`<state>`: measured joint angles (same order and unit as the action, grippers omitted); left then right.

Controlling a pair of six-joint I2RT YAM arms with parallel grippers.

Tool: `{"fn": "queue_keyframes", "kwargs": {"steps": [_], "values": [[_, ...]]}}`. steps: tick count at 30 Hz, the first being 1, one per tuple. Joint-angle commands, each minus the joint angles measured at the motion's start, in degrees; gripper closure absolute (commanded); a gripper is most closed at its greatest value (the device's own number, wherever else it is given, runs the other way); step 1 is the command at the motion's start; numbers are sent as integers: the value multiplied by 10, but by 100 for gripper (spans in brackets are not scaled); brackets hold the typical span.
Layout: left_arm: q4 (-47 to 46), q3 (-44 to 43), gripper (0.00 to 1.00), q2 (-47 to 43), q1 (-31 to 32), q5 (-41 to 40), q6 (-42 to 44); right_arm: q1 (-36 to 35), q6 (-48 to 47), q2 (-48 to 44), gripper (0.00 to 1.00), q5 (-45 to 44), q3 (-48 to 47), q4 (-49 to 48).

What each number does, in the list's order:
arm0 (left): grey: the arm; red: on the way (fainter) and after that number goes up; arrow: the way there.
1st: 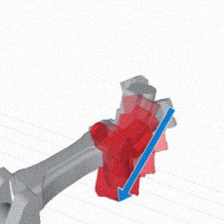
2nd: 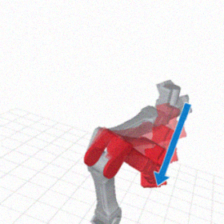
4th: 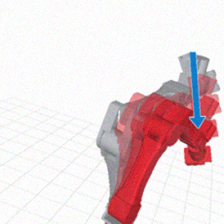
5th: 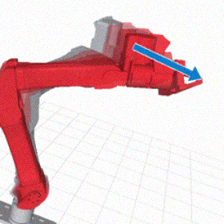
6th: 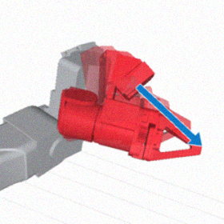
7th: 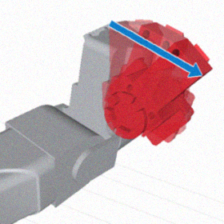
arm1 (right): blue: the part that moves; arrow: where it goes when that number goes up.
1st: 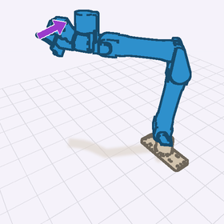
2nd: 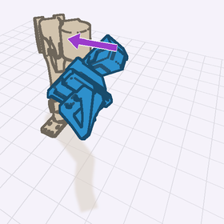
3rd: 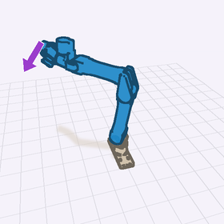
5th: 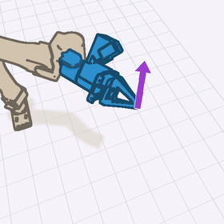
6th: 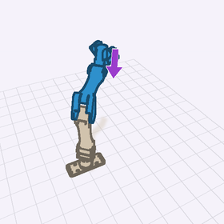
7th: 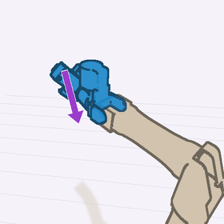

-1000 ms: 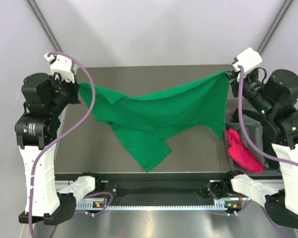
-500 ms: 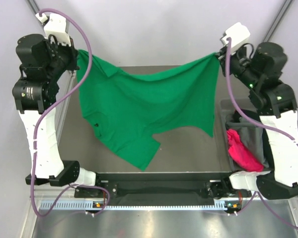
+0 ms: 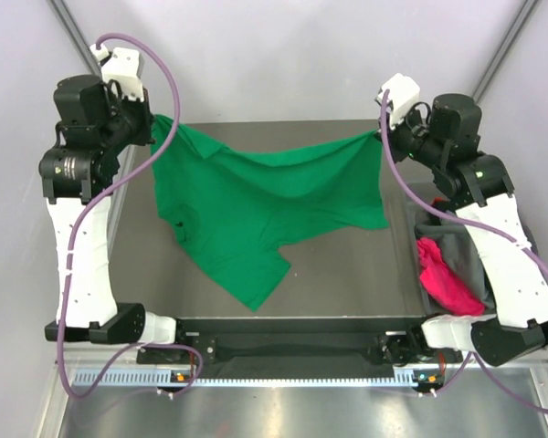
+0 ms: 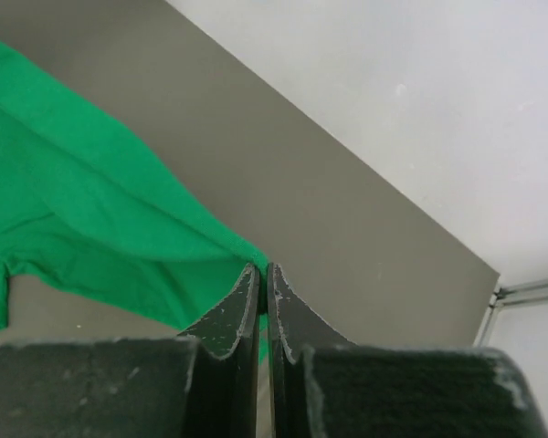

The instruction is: Fold and stack the t-shirts

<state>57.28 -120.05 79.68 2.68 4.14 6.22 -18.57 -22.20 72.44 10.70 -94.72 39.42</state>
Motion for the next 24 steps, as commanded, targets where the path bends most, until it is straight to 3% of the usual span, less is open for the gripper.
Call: {"fn": "queue_keyframes", "kwargs": {"steps": [1, 8, 14, 18, 24], "values": [[-23, -23, 100, 21, -4, -15, 3, 8, 19, 13, 100, 20, -1, -42], [-30, -97, 100, 106, -3, -17, 1, 14, 51, 74, 100, 5, -16, -90], [-32, -190, 100, 162, 0, -31, 17, 20, 60, 126, 100, -2, -110, -97], [-38, -199, 100, 131, 0, -35, 34, 18, 40, 102, 100, -2, -153, -70], [-32, -149, 100, 9, 0, -31, 35, 16, 11, -18, 100, 27, -86, -29]]}}
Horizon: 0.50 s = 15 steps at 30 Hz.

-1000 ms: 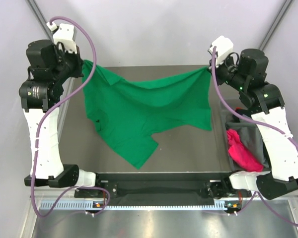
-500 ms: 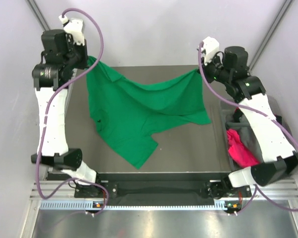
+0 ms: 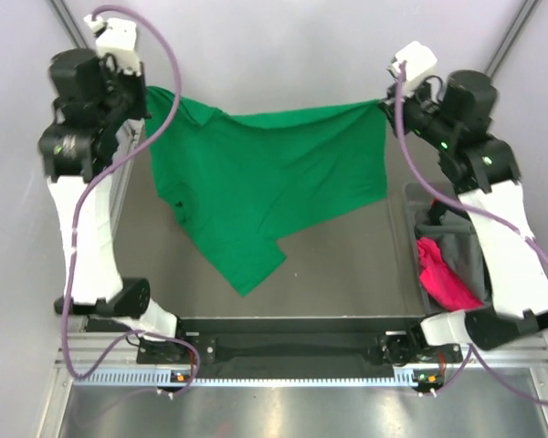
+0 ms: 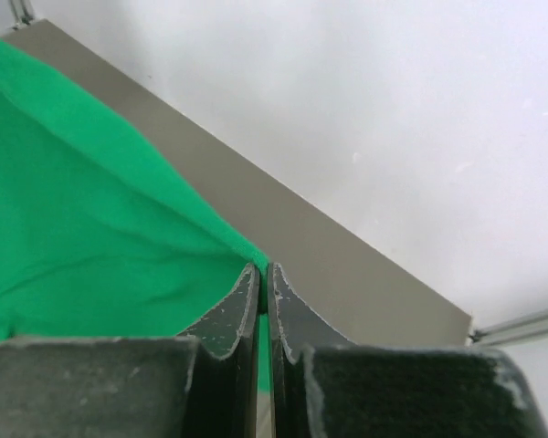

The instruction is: Fold and stack the t-shirts

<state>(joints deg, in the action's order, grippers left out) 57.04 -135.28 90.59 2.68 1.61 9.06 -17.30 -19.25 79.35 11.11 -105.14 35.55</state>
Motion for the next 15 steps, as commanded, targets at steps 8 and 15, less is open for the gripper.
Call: {"fn": "queue_keyframes", "kwargs": {"steps": [8, 15], "values": [[-3, 58, 100, -268, 0, -55, 30, 2, -34, -269, 100, 54, 91, 79], [26, -61, 100, -246, 0, -75, 46, 3, -40, -274, 100, 24, 11, 135]]}}
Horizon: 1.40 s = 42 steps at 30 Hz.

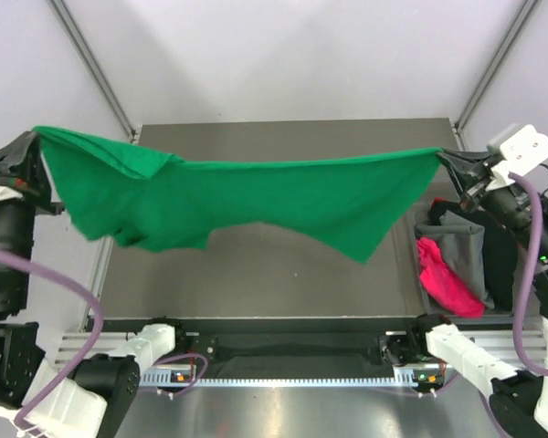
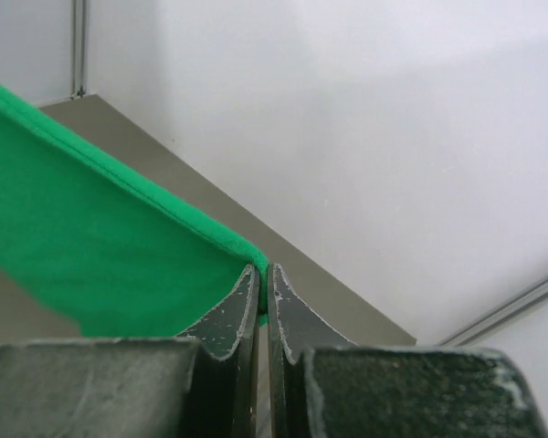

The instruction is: Fold and stack the t-shirts

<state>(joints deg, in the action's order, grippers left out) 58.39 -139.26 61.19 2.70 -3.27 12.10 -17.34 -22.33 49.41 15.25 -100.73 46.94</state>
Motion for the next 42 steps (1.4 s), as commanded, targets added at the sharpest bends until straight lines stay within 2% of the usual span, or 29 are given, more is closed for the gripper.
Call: {"fn": "queue_keyframes", "kwargs": {"steps": [1, 5, 8, 9, 15, 19, 21, 25, 28, 36, 42], "values": [[3, -25, 100, 58, 0, -26, 17, 5, -11, 31, 100, -20, -39, 21], [-9, 2, 100, 88, 0, -13, 26, 4, -30, 81, 100, -32, -52, -7], [-52, 83, 100, 89, 0, 6, 24, 4, -46, 122, 100, -37, -26, -46], [-72, 141, 100, 86, 0, 7, 25, 3, -48, 132, 100, -39, -16, -58], [-207, 351, 100, 92, 0, 13, 37, 3, -54, 212, 100, -32, 88, -166], [-300, 456, 100, 137, 0, 16, 36, 3, -51, 265, 100, -33, 197, -284], [-338, 496, 100, 178, 0, 19, 30, 5, -49, 297, 100, -35, 214, -311], [-418, 503, 100, 268, 1, 22, 12, 24, -33, 404, 100, -50, 220, -403], [-452, 466, 100, 342, 0, 8, 6, 39, -16, 478, 100, -73, 190, -447], [-510, 395, 100, 497, 2, -39, 15, 57, -3, 670, 100, -94, 43, -466], [-529, 335, 100, 585, 3, -46, 7, 60, 4, 755, 100, -116, -34, -483]]}}
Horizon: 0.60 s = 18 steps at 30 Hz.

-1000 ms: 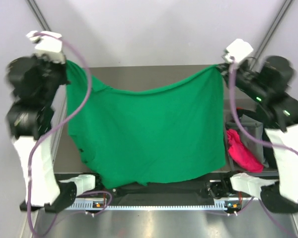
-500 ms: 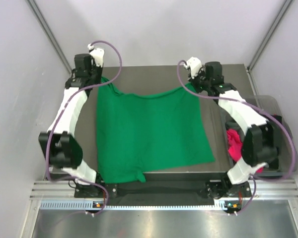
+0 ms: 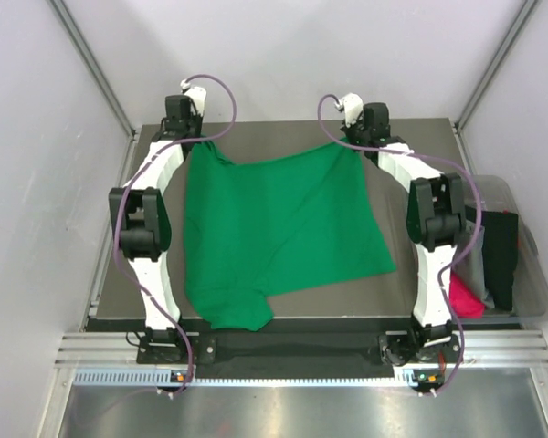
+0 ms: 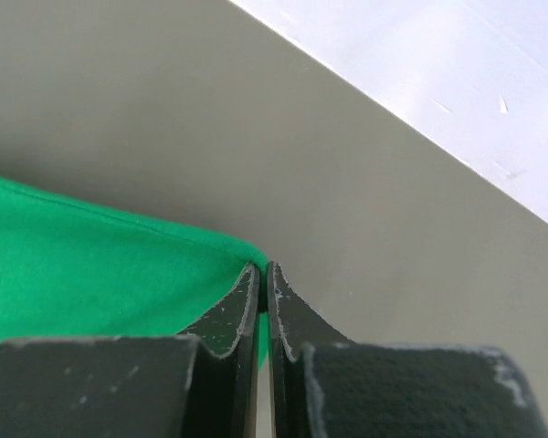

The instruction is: Fold and stack the t-shirts

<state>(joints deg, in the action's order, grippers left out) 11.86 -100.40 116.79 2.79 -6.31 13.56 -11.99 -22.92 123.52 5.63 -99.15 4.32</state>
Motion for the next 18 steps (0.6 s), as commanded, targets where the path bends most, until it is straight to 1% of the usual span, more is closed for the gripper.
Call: {"fn": "queue_keyframes", "kwargs": {"steps": [1, 3, 4, 7, 12, 18], "values": [[-57, -86, 100, 42, 3, -17, -7, 9, 17, 35, 100, -22, -73, -56], [-40, -121, 100, 80, 4, -23, -9, 15, 25, 63, 100, -23, -108, -49], [-36, -152, 100, 91, 5, -25, -9, 16, 28, 69, 100, -25, -116, -49], [-32, -194, 100, 123, 7, -30, -6, 19, 30, 91, 100, -32, -137, -52], [-45, -212, 100, 148, 16, -37, 4, 21, 30, 116, 100, -35, -169, -47], [-57, -239, 100, 162, 24, -50, 10, 27, 28, 124, 100, -42, -170, -46]]}}
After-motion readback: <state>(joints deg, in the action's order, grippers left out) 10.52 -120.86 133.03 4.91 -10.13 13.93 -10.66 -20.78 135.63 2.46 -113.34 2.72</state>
